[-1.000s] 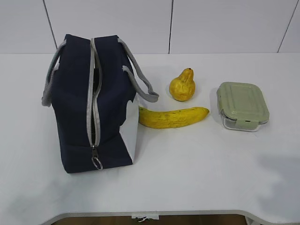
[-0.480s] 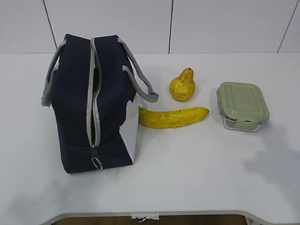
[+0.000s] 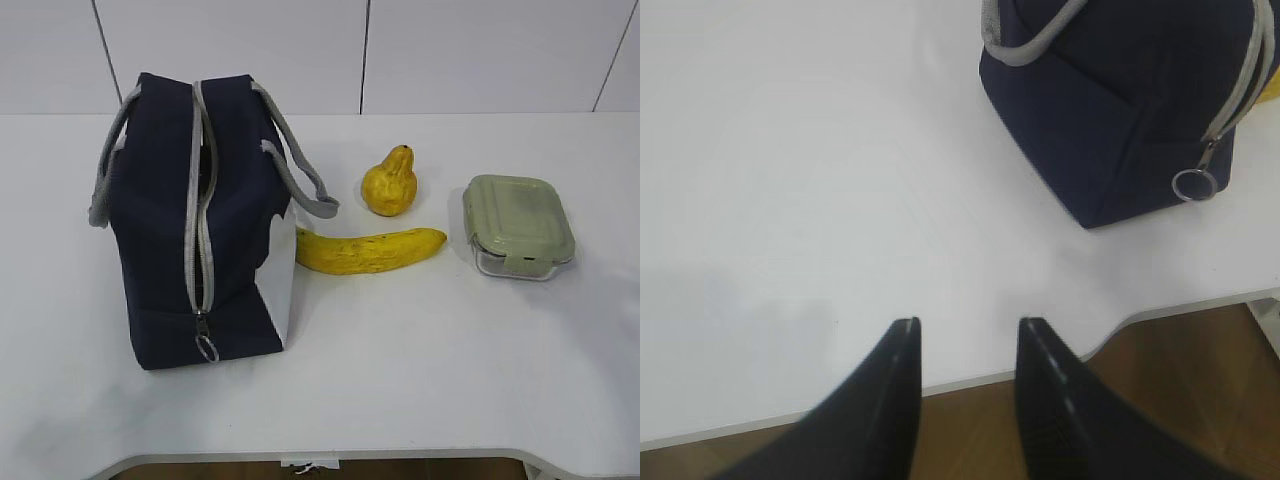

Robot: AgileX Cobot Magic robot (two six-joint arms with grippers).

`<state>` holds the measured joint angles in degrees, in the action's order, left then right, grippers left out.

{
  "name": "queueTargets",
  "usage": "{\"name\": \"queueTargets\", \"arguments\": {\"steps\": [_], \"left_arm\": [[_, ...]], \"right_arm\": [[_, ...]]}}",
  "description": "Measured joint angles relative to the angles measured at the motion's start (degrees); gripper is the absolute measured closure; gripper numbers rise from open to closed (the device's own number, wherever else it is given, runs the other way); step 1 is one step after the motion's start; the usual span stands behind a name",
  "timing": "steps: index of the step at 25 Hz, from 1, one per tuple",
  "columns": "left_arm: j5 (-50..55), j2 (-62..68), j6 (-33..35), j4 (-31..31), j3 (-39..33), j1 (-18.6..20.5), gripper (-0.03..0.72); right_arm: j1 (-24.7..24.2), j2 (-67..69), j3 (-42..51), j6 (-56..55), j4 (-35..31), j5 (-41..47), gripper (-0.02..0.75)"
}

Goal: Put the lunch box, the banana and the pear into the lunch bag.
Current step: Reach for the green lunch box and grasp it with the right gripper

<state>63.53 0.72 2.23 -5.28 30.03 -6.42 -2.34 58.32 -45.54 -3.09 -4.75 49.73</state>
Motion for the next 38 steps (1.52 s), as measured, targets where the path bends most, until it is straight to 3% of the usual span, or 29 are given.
{"name": "queueTargets", "arguments": {"steps": [5,8,18,21,24,30,38], "left_arm": [[0.0,0.0,0.0,0.0,0.0,0.0,0.433],[0.0,0.0,0.0,0.0,0.0,0.0,0.433],[0.0,0.0,0.0,0.0,0.0,0.0,0.433],[0.0,0.0,0.0,0.0,0.0,0.0,0.433],[0.0,0.0,0.0,0.0,0.0,0.0,0.433],[0.0,0.0,0.0,0.0,0.0,0.0,0.433],[0.0,0.0,0.0,0.0,0.0,0.0,0.433]], "right_arm": [[-0.3,12.0,-6.1,-0.3,-1.2,-2.4,0.337],[-2.5,17.4,-9.0,2.4,-5.4,-2.7,0.337],[-19.1,29.1,-10.4,35.2,-35.7,-1.4,0.337],[-23.6,33.6,-11.0,45.5,-46.6,1.3,0.337],[-26.3,38.6,-13.3,51.8,-52.7,7.0,0.337],[-27.5,50.5,-23.0,54.2,-55.4,16.9,0.337],[-27.5,58.4,-29.8,55.0,-58.8,17.4,0.337]]}}
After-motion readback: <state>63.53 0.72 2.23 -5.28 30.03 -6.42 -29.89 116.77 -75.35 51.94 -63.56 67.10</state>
